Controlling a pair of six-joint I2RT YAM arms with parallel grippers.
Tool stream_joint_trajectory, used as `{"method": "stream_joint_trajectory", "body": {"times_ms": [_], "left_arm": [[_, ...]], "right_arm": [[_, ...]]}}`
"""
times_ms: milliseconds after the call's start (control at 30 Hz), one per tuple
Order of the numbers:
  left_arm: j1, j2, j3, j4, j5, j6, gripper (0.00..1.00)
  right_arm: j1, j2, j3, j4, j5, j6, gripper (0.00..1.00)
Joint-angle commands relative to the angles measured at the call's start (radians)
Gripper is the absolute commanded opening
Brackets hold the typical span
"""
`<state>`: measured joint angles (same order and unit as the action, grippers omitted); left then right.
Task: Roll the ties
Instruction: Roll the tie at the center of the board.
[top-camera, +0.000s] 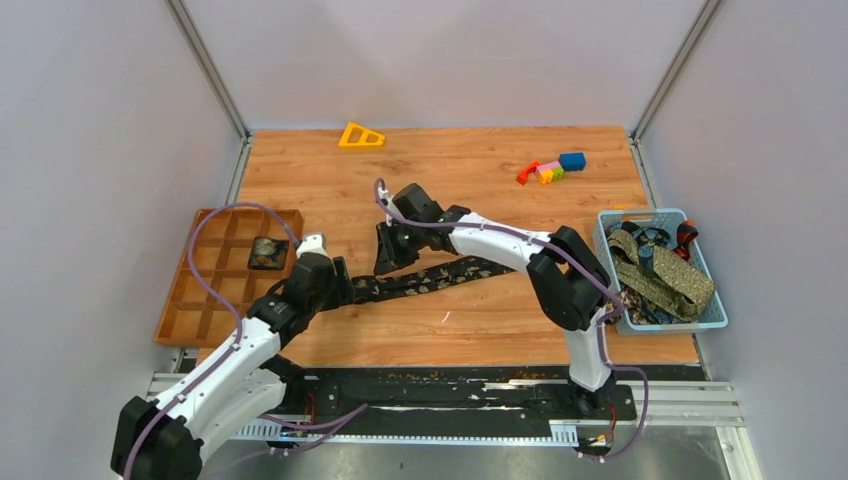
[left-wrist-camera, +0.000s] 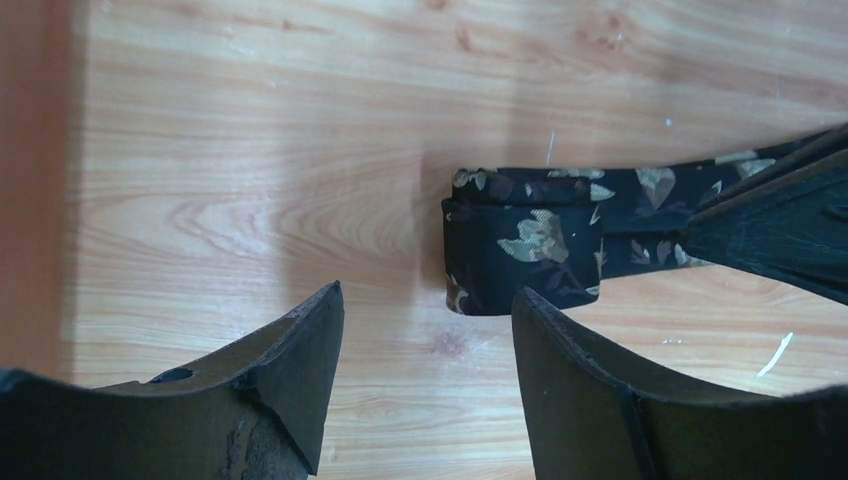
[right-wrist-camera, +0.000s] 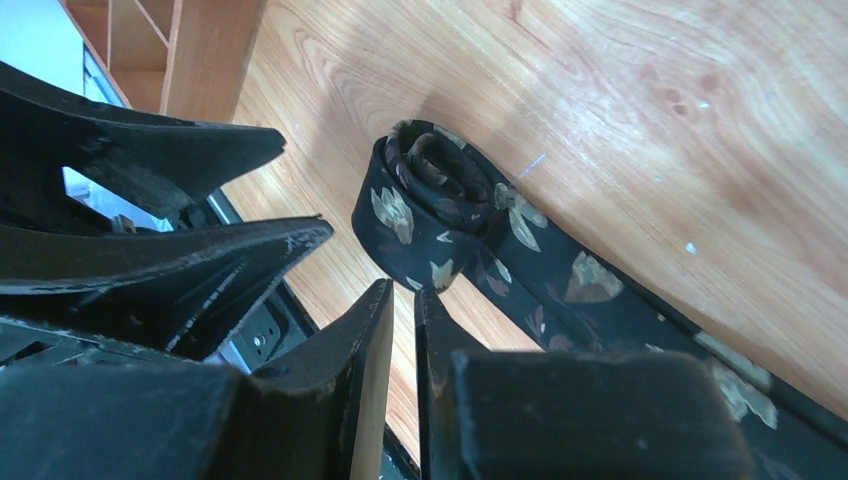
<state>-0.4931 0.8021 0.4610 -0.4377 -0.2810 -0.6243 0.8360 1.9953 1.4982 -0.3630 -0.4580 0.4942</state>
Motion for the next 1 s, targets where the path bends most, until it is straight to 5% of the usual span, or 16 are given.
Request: {"method": "stream_joint_trajectory", "body": {"times_ms": [0,967], "left_arm": [[0.064,-0.026,-0.059,0.144,0.193,-0.001,0.69],[0.203,0.083,-0.118,0.313,0.394,0.005,0.66]], "right_arm": [[0.029,0.055,0.084,-0.023,0.032,0.023,0.15],[0.046,0.151,0.11,-0.095,0.131,-0.028,0.14]]}}
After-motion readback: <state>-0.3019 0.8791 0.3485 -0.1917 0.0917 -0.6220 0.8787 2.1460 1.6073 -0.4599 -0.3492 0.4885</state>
